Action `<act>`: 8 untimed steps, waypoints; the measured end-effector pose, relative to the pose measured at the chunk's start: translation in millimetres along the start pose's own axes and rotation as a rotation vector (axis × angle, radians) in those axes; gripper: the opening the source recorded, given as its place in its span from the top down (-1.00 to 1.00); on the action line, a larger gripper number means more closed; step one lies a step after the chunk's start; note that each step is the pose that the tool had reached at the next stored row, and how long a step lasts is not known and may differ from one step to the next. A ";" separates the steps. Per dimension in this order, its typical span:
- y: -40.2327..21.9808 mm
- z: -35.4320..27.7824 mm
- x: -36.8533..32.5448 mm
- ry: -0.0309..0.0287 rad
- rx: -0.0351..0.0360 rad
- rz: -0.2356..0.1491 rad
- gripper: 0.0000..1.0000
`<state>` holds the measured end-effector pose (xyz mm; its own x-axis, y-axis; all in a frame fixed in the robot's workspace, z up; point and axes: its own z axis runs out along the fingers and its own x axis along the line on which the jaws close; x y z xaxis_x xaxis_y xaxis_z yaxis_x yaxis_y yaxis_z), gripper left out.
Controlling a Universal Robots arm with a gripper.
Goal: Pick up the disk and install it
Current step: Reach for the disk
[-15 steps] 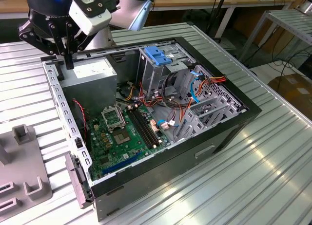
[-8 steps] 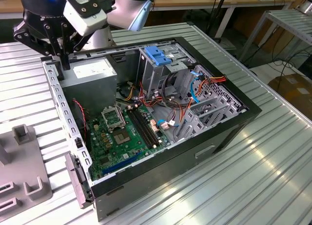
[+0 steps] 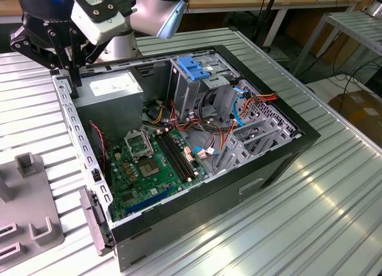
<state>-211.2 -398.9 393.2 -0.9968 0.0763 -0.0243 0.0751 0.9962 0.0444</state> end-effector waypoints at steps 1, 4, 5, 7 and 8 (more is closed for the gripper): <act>-0.1 0.0 0.8 0.0000 0.0000 0.000 0.80; -0.3 -0.1 3.3 0.0001 0.0000 0.000 0.80; -0.3 -0.1 4.0 0.0001 0.0001 0.000 0.80; -0.4 -0.1 5.3 0.0001 0.0000 0.000 0.80; -0.5 -0.1 5.9 0.0001 0.0000 0.000 0.80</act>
<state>-217.1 -399.0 393.1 -0.9968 0.0762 -0.0242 0.0751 0.9962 0.0444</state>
